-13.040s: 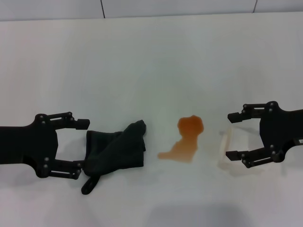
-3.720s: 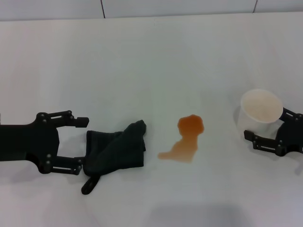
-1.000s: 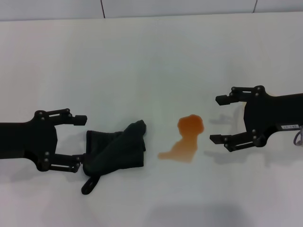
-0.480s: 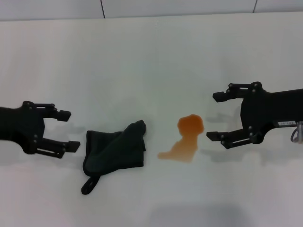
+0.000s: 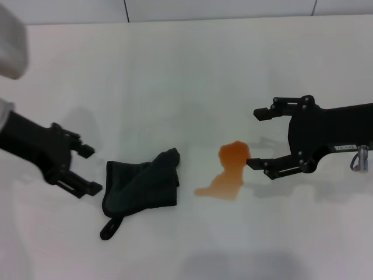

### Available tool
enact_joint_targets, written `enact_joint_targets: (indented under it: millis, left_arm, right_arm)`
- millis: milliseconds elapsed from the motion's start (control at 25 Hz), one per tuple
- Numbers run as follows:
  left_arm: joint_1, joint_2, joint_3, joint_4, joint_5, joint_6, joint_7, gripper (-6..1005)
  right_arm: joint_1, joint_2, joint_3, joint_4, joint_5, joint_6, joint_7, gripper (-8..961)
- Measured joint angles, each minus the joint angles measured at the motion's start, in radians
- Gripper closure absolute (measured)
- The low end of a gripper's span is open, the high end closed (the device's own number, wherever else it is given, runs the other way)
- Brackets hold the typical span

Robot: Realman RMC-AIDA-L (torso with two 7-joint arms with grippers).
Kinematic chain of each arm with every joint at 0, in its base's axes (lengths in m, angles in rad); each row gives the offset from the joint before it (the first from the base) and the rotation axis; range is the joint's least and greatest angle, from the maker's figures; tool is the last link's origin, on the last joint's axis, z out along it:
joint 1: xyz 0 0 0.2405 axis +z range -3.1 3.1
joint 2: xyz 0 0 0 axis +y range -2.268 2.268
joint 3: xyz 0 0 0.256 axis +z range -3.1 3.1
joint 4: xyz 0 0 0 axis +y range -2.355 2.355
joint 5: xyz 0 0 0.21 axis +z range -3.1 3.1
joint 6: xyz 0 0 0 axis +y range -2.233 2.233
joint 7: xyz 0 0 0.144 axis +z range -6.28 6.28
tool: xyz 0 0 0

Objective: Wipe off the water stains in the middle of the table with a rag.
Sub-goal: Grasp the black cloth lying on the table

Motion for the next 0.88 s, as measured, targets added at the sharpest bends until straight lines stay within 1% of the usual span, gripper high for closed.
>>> enact_joint_targets:
  millis: [200,280,400,560,720,880]
  left_arm:
    - [-0.055,-0.036,0.045,-0.001,0.022,-0.017,0.001,109]
    - [-0.065,-0.052,0.054,-0.001,0.024,-0.023,0.004,111]
    - [-0.066,-0.065,0.089,-0.007,0.022,-0.047,0.004,113]
    - [-0.062,-0.068,0.134,-0.054,0.011,-0.093,0.002,131]
    - [-0.067,-0.068,0.137,-0.091,0.001,-0.119,0.007,149]
    - [-0.068,-0.068,0.138,-0.093,-0.015,-0.123,0.012,167]
  right_arm:
    - [0.004,0.0,-0.012,0.0,0.0,0.01,0.0,80]
    - [0.004,0.0,-0.017,0.0,0.0,0.015,0.0,80]
    - [0.004,0.0,-0.021,0.0,0.0,0.018,0.0,80]
    - [0.0,0.0,-0.023,0.0,0.0,0.02,-0.001,80]
    - [-0.002,0.0,-0.026,0.001,0.0,0.021,-0.004,80]
    - [-0.002,0.0,-0.027,0.002,0.0,0.022,-0.005,81]
